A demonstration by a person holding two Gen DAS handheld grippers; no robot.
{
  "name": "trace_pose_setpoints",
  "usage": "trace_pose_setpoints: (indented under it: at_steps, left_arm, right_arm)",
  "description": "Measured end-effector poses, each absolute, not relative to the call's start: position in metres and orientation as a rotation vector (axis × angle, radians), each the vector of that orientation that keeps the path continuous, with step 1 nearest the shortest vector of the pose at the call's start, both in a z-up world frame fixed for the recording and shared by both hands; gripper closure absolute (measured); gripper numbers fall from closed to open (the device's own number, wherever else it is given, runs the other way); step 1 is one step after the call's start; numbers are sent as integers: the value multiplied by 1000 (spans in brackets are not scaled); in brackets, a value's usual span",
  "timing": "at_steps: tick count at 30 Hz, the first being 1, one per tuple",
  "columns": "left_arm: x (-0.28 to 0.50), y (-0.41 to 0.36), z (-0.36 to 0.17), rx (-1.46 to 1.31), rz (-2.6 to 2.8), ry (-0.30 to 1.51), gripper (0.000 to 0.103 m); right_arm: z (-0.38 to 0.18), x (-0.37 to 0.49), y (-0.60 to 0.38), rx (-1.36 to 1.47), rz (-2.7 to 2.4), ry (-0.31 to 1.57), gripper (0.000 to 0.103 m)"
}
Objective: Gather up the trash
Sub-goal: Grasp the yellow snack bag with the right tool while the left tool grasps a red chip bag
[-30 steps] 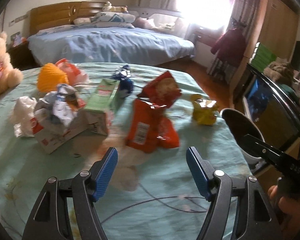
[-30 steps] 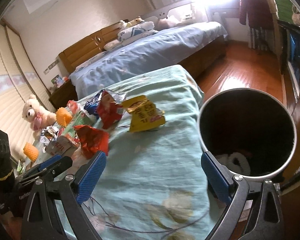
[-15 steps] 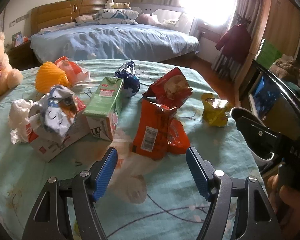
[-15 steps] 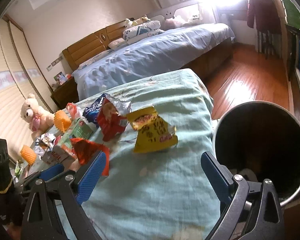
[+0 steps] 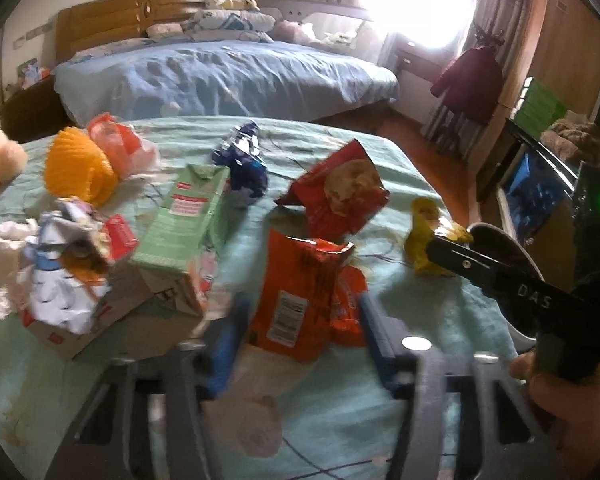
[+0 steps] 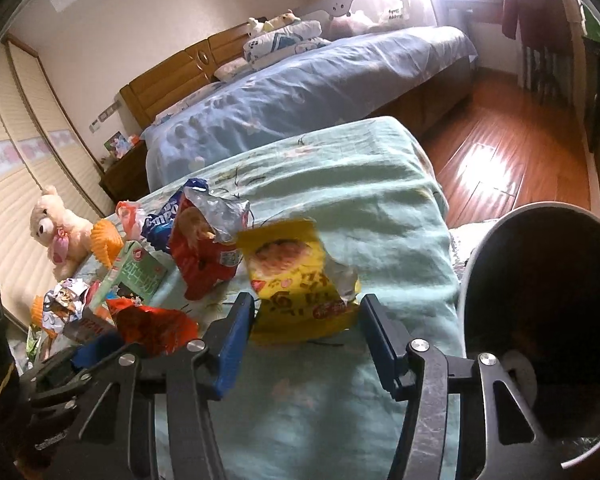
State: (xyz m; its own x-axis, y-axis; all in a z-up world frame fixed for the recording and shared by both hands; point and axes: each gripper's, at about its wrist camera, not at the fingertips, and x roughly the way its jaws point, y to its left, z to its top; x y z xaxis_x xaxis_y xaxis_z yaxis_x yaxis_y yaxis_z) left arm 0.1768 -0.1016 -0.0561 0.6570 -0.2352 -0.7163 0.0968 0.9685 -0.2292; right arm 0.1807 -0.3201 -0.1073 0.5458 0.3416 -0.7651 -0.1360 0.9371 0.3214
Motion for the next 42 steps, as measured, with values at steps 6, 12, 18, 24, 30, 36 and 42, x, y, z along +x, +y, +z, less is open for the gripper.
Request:
trace_pose_setpoints:
  at_steps: [6,12,18,24,30,36,42]
  left_arm:
    - [174,-107,-55,-161,-236,829,91]
    - [162,-112,-52,-152,-256,825,93]
    - [153,-121,-45,-152,-289,819,94]
    - [149,-137,-38,-132,-328,807,95]
    - [145,-141,-35,-100,-288,797,94]
    - [149,-131,-40,-93,-188,786,68]
    - [171,-147,-60,-87,-235,873,78]
  right_arm:
    - [-101,169,-321,227,309,932,57]
    - [-94,152,-331,251,310,918,57]
    - [-82,134,-349,282,290,891,57]
    - [-70,119,-367,294,257,863,57]
    - [-66,107,-385,306,226,853,57]
    - [-66,102,-391,323,220,850,57]
    - [-69,101,-392,340,216,850,57]
